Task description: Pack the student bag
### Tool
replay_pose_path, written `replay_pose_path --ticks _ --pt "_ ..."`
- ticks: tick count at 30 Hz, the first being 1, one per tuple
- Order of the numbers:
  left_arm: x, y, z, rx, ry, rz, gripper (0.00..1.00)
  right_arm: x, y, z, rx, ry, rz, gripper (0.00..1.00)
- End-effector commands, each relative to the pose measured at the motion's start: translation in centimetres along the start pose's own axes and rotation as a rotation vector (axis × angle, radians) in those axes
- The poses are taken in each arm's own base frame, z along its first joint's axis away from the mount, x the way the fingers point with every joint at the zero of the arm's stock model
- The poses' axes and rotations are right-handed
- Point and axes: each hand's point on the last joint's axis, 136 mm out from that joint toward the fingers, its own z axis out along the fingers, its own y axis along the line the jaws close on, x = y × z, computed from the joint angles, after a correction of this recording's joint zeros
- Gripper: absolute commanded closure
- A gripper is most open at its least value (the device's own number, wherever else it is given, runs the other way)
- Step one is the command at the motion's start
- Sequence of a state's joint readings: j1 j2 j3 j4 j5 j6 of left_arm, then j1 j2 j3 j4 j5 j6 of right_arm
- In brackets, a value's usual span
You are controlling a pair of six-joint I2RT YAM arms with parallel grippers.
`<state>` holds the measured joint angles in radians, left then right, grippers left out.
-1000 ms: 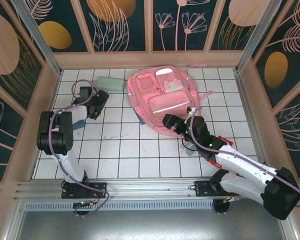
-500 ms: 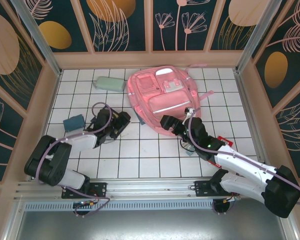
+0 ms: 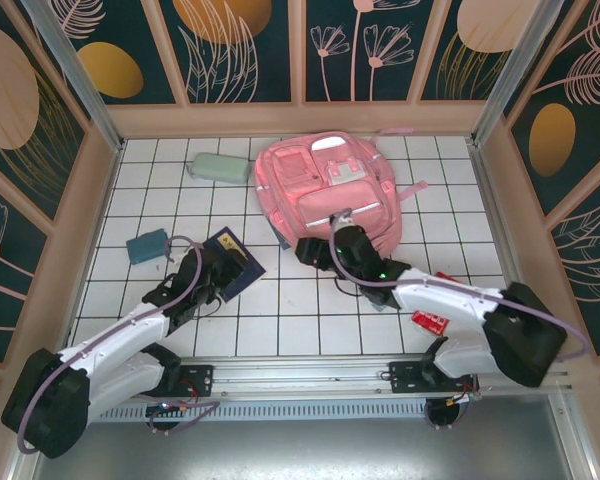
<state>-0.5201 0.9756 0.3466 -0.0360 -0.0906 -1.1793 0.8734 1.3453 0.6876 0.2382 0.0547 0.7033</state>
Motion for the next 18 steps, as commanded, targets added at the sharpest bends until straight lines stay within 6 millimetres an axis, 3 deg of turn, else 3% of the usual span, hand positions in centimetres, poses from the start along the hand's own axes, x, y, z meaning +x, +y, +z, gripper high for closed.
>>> replay_pose_path --ticks 1,7,11,18 --pt "-0.7 3.5 -0.1 -0.133 -0.071 0.025 0.07 0.6 4.0 2.4 -0.107 0.063 -0.115 0.41" --pt "-1.9 4.8 -0.1 -0.179 -0.15 0.038 0.1 2.7 5.0 7.7 -0.104 0.163 -0.169 0.62" --pt "-2.2 5.1 0.0 -0.166 -0.175 0.035 0.11 3.8 5.2 10.9 -0.109 0.211 -0.19 0.67" --pt "-1.9 5.1 0.5 -0.143 -0.164 0.05 0.11 5.3 4.5 16.1 -0.086 0.28 -0.218 0.66"
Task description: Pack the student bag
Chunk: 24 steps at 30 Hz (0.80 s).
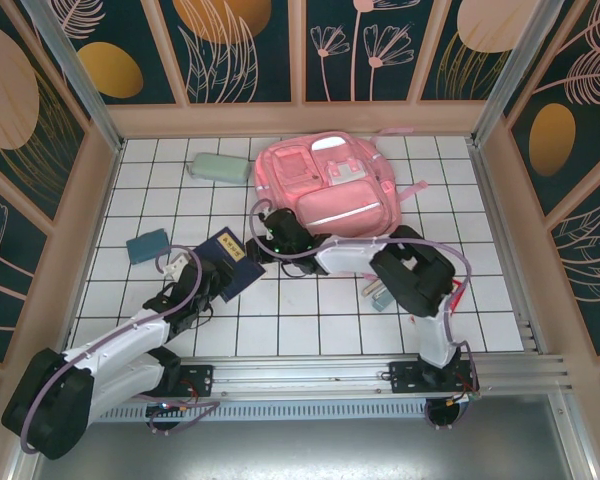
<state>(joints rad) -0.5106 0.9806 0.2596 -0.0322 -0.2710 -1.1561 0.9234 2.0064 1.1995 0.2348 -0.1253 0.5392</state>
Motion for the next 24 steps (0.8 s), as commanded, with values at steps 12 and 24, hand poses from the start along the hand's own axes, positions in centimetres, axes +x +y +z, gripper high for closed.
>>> replay_pose_path --ticks 12,24 --pt "1.3 -0.1 1.5 0.039 0.039 0.022 0.12 2.0 -2.7 4.3 0.059 0.091 -0.022 0.67" --pt "2.6 -5.4 1.5 0.294 0.126 0.029 0.16 3.2 -0.7 3.6 -0.062 0.127 0.025 0.86"
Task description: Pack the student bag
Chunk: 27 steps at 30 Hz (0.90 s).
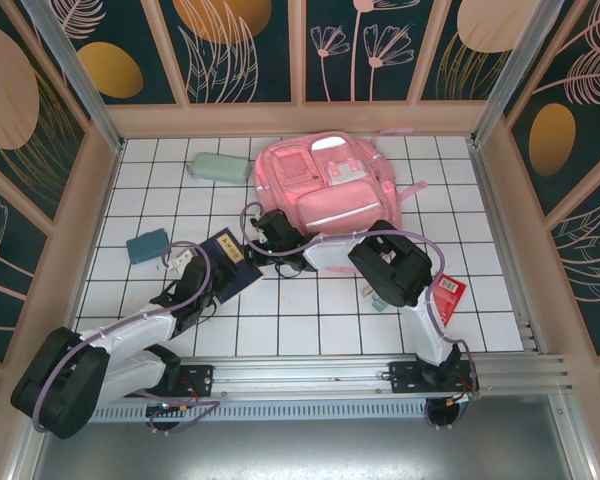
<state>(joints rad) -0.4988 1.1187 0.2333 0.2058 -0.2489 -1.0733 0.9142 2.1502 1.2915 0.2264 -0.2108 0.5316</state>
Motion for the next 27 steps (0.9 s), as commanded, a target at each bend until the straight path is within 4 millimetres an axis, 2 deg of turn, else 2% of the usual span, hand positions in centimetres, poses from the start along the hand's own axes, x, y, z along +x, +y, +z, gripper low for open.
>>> replay_pose_path --ticks 1,8,11,16,21,27 --pt "2.3 -4.7 -0.3 0.259 0.136 -0.03 0.17 1.0 0.5 -0.1 -0.039 0.029 0.013 0.86" --pt "1.0 -7.9 -2.8 0.455 0.088 -0.015 0.23 0.8 0.8 -0.7 -0.049 0.019 0.021 0.86" --pt "0.5 -8.2 -3.6 0.486 0.063 -0.002 0.28 0.8 0.9 -0.8 -0.06 0.016 0.031 0.86" --pt "0.9 -8.0 -3.3 0.478 0.075 0.014 0.34 0.7 1.4 -0.9 -0.081 0.014 0.038 0.86" --pt "0.7 -8.8 -3.8 0.547 0.058 0.006 0.34 0.5 1.7 -1.2 -0.088 0.012 0.043 0.86" --pt "-0.4 -9.7 -4.5 0.586 0.001 0.03 0.33 0.6 1.8 -1.4 -0.096 0.014 0.048 0.86"
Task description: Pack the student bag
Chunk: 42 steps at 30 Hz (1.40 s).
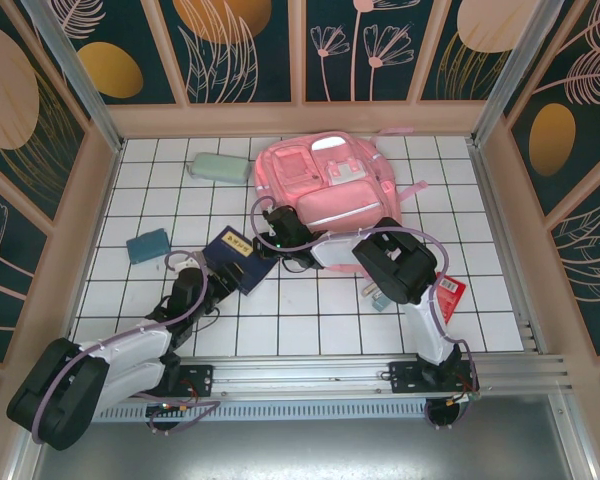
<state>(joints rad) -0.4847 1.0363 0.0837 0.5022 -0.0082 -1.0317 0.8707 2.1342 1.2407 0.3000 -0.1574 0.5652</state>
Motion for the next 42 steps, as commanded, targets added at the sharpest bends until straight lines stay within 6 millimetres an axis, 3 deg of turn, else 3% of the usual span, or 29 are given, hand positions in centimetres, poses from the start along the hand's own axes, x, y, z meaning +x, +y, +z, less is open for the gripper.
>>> replay_pose_path --ticks 1,14,17,20,22,26,35,42 --pt "-2.5 -7.1 -1.1 0.275 -0.087 0.056 0.33 2.6 4.3 -1.0 -0.142 0.104 -0.001 0.86" --pt "-3.5 -7.3 -0.5 0.273 -0.136 0.049 0.3 2.6 4.5 -1.0 -0.148 0.105 0.007 0.86" --pt "-3.4 -6.5 0.3 0.22 -0.126 0.0 0.31 2.5 4.5 -1.0 -0.149 0.104 0.009 0.86" --pt "-3.1 -5.2 0.9 0.167 -0.11 -0.057 0.37 2.5 4.5 -1.1 -0.146 0.103 0.009 0.86" --pt "-3.0 -3.9 1.2 0.112 -0.113 -0.113 0.5 2.6 4.4 -1.1 -0.146 0.104 0.009 0.86" --pt "-2.8 -3.1 1.3 0.087 -0.115 -0.17 0.49 2.6 4.4 -1.0 -0.146 0.104 0.009 0.86" --pt "-2.8 -5.5 1.4 0.23 -0.098 -0.229 0.5 2.5 4.5 -1.1 -0.152 0.101 0.012 0.86" --pt "-2.0 -5.9 2.6 0.247 -0.045 -0.254 0.54 2.5 4.5 -1.2 -0.151 0.1 0.011 0.85"
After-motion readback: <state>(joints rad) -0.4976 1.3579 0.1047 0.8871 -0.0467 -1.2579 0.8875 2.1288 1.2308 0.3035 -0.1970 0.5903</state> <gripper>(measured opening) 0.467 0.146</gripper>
